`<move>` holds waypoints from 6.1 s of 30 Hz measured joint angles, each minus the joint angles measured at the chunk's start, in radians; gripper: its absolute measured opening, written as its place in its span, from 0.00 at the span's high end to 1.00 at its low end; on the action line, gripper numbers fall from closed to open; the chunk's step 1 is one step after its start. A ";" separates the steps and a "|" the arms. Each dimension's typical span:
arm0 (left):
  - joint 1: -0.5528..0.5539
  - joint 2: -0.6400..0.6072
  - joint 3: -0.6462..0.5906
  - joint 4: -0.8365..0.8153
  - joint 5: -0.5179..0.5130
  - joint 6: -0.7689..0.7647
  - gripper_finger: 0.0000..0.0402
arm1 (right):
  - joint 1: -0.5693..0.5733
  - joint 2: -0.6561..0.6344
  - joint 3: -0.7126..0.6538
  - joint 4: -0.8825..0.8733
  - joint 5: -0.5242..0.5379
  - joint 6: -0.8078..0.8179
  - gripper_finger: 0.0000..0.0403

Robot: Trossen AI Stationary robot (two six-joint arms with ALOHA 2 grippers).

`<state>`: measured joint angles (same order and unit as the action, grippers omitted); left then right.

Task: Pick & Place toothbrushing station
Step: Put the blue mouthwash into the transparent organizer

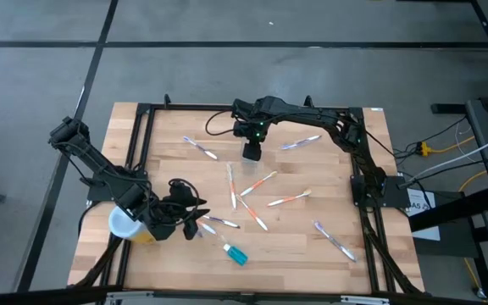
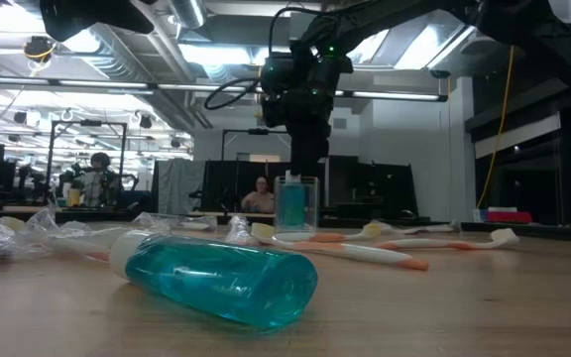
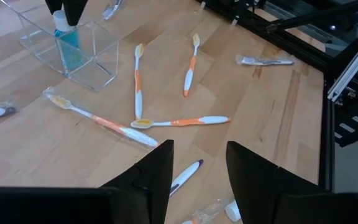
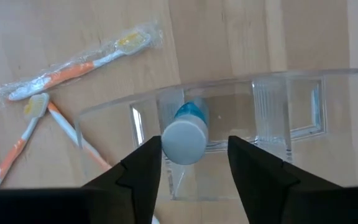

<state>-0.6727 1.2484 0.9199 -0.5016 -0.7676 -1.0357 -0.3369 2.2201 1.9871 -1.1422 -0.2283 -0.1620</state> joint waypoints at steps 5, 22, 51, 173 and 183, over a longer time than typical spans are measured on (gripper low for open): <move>0.000 0.002 0.000 -0.014 -0.004 0.001 0.64 | 0.004 -0.043 0.000 -0.023 -0.012 0.025 0.53; 0.085 0.014 0.000 -0.093 0.095 0.053 0.64 | 0.103 -0.365 -0.059 -0.257 -0.111 0.087 0.53; 0.031 0.401 0.115 0.166 0.457 0.491 0.55 | 0.713 -0.915 -0.698 0.297 0.068 0.838 0.53; 0.153 0.710 0.181 0.541 0.541 -0.669 0.51 | 1.140 -0.874 -0.698 0.501 0.604 1.253 0.53; 0.208 0.713 0.181 0.521 0.528 -0.632 0.51 | 1.157 -0.874 -0.698 0.510 0.613 1.273 0.53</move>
<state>-0.4646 1.9614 1.1007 0.0196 -0.2394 -1.6680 0.8200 1.3457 1.2888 -0.6319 0.3851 1.1108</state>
